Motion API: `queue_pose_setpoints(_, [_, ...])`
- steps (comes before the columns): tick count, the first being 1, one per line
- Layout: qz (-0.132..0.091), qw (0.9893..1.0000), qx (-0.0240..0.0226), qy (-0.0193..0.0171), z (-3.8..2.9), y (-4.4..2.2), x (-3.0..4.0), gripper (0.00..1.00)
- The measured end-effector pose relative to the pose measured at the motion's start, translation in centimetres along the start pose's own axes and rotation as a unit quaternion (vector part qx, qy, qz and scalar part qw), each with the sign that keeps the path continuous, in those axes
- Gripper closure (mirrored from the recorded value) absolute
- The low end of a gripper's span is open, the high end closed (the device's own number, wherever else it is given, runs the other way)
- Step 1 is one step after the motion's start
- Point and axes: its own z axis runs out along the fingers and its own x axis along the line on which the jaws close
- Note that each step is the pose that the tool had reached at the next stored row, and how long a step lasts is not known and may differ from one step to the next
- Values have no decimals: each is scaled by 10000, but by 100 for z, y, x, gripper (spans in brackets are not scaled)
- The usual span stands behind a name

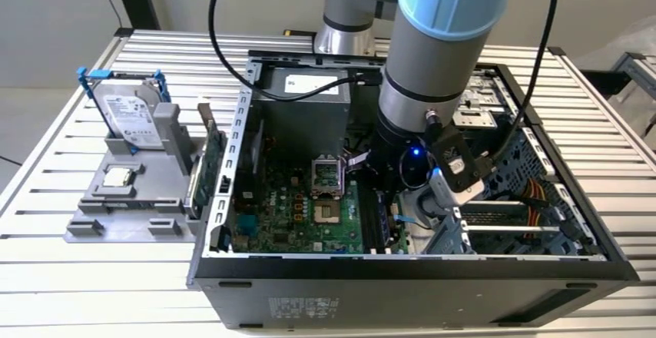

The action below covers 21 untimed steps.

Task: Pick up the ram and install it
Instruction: 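Insert the ram into the slot, then press down the ram until it locks into place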

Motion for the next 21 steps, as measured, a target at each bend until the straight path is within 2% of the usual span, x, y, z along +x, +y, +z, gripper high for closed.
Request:
queue_pose_setpoints(5, [-270, 9996, -13, 9, -1, 0, 0, 100])
queue_pose_setpoints(7, [-443, 9990, -22, 14, 0, 0, 0, 100])
queue_pose_setpoints(10, [-713, 9974, -35, 22, -1, 0, 0, 100])
queue_pose_setpoints(14, [-1009, 9949, -50, 31, -1, 0, -1, 100])
queue_pose_setpoints(17, [-1214, 9926, -61, 38, 0, 0, -4, 100])
queue_pose_setpoints(21, [-1541, 9880, -77, 48, 0, 0, -6, 100])
